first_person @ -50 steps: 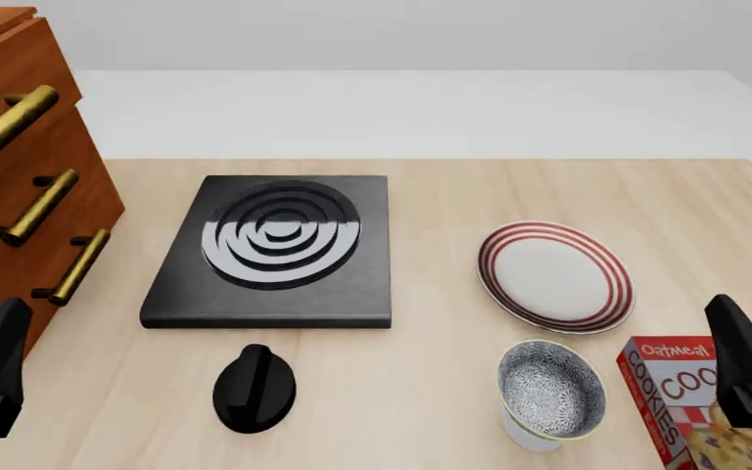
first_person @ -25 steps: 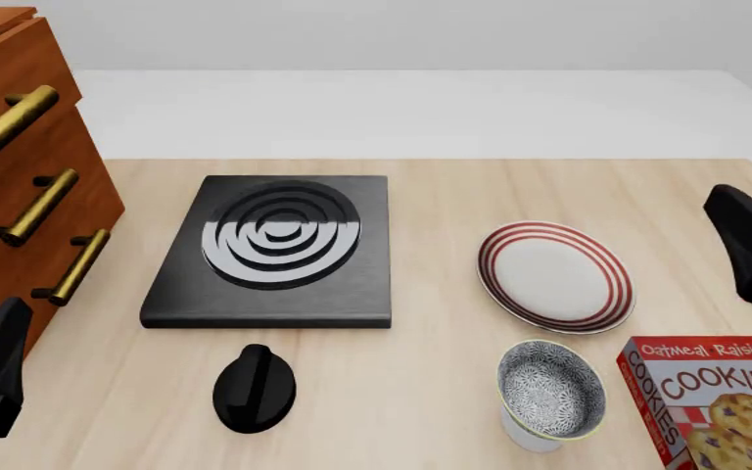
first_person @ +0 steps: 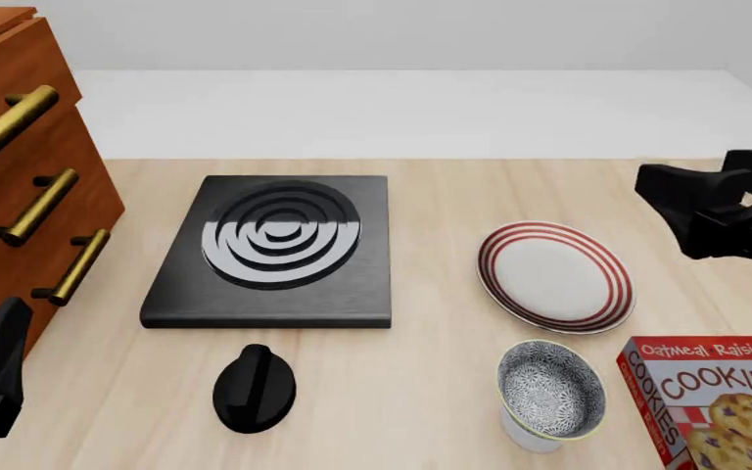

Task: Pick the akita bowl on the ramekin and place it on the plate.

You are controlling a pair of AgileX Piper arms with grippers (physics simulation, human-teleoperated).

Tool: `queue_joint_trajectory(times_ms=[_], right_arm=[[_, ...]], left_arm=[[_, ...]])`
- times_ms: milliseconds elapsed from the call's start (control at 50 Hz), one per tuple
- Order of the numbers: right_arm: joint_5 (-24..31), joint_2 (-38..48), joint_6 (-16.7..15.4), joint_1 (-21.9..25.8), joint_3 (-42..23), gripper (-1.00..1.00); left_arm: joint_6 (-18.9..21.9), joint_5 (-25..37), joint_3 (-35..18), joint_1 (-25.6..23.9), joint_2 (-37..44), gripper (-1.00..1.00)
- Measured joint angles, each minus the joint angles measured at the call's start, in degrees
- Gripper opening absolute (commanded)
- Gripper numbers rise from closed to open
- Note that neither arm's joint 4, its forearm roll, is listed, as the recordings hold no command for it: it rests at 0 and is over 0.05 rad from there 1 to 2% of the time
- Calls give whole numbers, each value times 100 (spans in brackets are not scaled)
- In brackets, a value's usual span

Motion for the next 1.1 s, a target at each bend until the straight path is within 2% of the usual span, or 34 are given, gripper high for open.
queue_joint_trajectory(times_ms=[440,740,1100], right_arm=[[819,6,-369,-198,258,100],[849,165,-191,-17,725,100],[578,445,106,116,1241,100]], left_arm=[[0,0,0,0,0,100],[0,0,0,0,0,100],[0,0,0,0,0,100]])
